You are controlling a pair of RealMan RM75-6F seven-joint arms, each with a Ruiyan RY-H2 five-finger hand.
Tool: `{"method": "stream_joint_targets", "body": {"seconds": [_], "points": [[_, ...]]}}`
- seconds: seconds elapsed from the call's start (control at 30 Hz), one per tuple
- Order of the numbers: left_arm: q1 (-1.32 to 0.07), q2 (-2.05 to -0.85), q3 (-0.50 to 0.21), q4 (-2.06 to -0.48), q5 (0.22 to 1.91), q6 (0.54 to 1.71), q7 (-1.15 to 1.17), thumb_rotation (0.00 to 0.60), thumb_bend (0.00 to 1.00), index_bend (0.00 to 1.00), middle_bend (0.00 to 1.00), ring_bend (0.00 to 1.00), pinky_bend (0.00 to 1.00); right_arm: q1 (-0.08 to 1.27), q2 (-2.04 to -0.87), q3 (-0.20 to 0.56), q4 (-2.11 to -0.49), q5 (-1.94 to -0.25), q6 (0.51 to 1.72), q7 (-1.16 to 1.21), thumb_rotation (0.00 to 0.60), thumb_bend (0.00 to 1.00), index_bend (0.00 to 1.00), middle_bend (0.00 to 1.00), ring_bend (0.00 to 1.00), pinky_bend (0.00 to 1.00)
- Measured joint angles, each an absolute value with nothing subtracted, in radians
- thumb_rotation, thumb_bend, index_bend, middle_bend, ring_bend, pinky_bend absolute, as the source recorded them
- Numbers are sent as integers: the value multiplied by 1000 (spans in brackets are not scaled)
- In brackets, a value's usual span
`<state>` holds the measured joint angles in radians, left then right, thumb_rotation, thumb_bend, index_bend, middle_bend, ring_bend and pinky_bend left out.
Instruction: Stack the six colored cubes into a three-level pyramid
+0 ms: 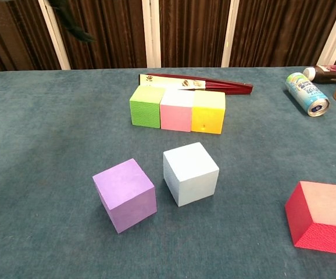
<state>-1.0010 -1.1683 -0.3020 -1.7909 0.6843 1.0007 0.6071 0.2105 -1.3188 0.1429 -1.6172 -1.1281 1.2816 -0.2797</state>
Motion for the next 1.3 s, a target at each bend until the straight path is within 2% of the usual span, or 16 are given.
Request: {"method": "stream_joint_targets", "body": {"seconds": [0.17, 0.3, 0.47, 0.63, 0.8, 0.97, 1.3], "points": [[-828, -1055, -231, -1864, 944, 1109, 466, 600, 356, 71, 27, 0, 0, 215, -1327, 142, -1613, -1124, 1279, -291, 600, 198, 17, 24, 0, 0], [-674, -1021, -155, -1864, 1144, 1244, 349, 600, 356, 72, 26, 0, 0, 218, -1326, 135, -1615, -1135, 1275, -294, 600, 198, 17, 24, 0, 0], [-473, -1052, -62, -1770, 1354, 1476, 183, 600, 356, 81, 32, 0, 0, 224, -1321, 127, -1614, -1170, 1268, -275, 600, 199, 17, 24, 0, 0], [-348, -1136, -6, -1604, 1421, 1605, 85, 600, 356, 89, 36, 0, 0, 232, -1308, 122, -1611, -1197, 1248, -237, 600, 198, 17, 24, 0, 0], [-285, -1222, 10, -1484, 1431, 1636, 6, 600, 356, 89, 38, 0, 0, 245, -1257, 119, -1659, -1220, 1218, -209, 600, 198, 17, 24, 0, 0], [-274, -1248, 8, -1446, 1424, 1600, -27, 600, 356, 87, 37, 0, 0, 256, -1173, 120, -1763, -1236, 1194, -201, 600, 198, 17, 24, 0, 0], [-266, -1280, -41, -1391, 1407, 1585, -20, 600, 356, 86, 38, 0, 0, 311, -859, 98, -2091, -1186, 1020, -216, 600, 197, 25, 24, 0, 0]]}}
